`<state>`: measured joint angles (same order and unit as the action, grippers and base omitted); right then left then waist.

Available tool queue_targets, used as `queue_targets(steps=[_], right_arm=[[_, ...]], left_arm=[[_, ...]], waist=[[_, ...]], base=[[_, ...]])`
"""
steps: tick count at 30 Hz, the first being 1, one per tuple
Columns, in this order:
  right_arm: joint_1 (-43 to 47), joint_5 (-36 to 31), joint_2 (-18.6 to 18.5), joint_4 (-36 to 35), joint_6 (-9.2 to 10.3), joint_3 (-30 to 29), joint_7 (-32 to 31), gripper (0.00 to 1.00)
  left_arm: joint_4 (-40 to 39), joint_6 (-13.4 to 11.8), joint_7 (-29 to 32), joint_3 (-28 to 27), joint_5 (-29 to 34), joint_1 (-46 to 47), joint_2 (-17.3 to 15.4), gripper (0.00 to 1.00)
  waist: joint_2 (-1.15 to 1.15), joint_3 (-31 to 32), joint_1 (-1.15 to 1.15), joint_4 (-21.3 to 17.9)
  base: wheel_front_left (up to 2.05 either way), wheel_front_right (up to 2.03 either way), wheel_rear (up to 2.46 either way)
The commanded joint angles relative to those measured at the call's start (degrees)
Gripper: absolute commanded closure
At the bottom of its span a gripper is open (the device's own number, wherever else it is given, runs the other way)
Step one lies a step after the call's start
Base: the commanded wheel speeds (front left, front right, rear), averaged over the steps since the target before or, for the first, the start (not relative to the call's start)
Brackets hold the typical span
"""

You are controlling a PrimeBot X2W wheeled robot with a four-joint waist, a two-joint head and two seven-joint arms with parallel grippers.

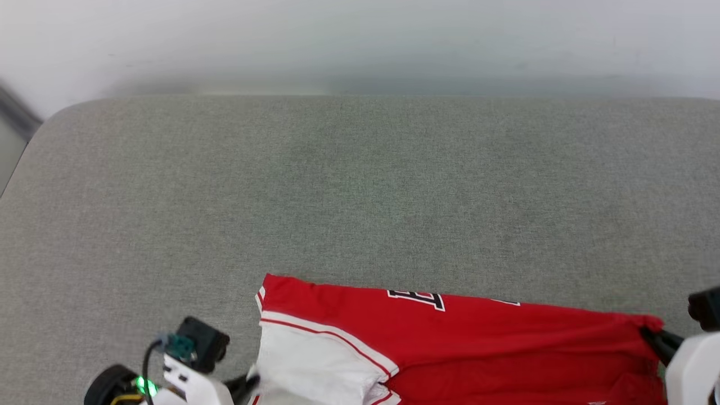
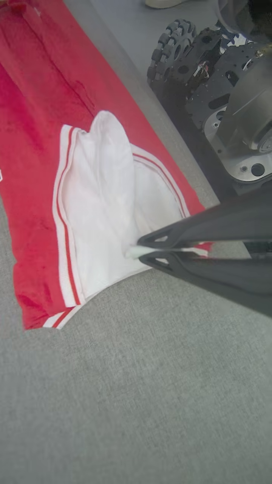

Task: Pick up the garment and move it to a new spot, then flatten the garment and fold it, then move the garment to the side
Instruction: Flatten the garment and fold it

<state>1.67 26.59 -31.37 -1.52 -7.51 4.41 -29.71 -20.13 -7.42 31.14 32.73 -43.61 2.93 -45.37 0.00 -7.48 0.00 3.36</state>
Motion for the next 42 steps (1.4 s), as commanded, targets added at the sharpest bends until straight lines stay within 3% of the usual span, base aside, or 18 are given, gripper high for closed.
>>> queue_targets(steps=[1,14,21,22,23,24,25,33,38,42], right_arm=[[1.5,-0.1,-1.5,0.0,0.04,0.2,0.5,1.00],[3.0,1.9,-9.8,3.0,0.04,9.4,3.8,1.00],[1.2,1.8,-12.0,6.1,0.04,15.6,6.5,1.00],[0.9,2.0,-12.2,6.5,0.04,16.5,7.1,0.57],[0.7,2.5,-12.2,7.0,0.04,16.8,7.4,0.00],[0.5,2.7,-12.3,7.4,0.04,17.3,7.8,0.00],[0.3,3.0,-12.4,7.7,0.04,17.9,8.1,0.00],[-1.3,8.7,-11.4,6.0,0.04,14.6,9.9,0.00],[-1.9,10.5,-8.7,2.3,0.04,8.2,10.7,0.00],[-1.6,8.8,-4.0,0.3,0.04,2.7,12.2,0.00]], left_arm=[[0.6,0.0,0.0,0.6,0.2,-1.2,0.1,1.00],[8.4,2.1,-1.6,5.2,2.2,-1.6,3.4,1.00],[11.5,3.3,-2.1,6.4,2.5,-0.7,4.5,1.00],[11.9,3.4,-2.2,6.6,2.6,-0.6,4.7,1.00],[12.2,3.3,-2.3,6.6,2.6,-0.6,4.9,0.84],[12.4,3.4,-2.7,6.6,2.6,-0.6,5.1,0.22],[12.7,3.4,-3.1,6.6,2.7,-0.5,5.4,0.00],[12.9,2.3,-10.0,3.8,3.0,0.2,7.6,0.00],[12.3,0.7,-19.1,-0.2,4.2,1.3,9.6,0.00],[12.9,-0.8,-28.1,-3.1,5.7,1.3,12.1,0.00]], waist=[[0.00,0.0,0.00,0.0],[0.00,-0.7,0.00,0.0],[0.00,-0.7,0.00,0.0],[0.00,-0.6,0.00,0.0],[0.00,-0.4,0.00,0.0],[0.00,-0.2,0.00,-0.1],[0.00,0.1,0.00,-0.1],[0.00,3.3,0.00,-0.4],[0.00,5.0,0.00,-0.6],[0.00,5.9,0.00,-0.9]], base=[[0.00,0.00,0.00],[0.00,0.00,0.00],[0.00,0.00,0.00],[0.00,0.00,0.00],[0.00,0.00,0.00],[0.00,0.00,0.00],[0.00,0.00,0.00],[0.00,0.00,0.00],[0.00,0.00,0.00],[0.00,0.00,0.00]])
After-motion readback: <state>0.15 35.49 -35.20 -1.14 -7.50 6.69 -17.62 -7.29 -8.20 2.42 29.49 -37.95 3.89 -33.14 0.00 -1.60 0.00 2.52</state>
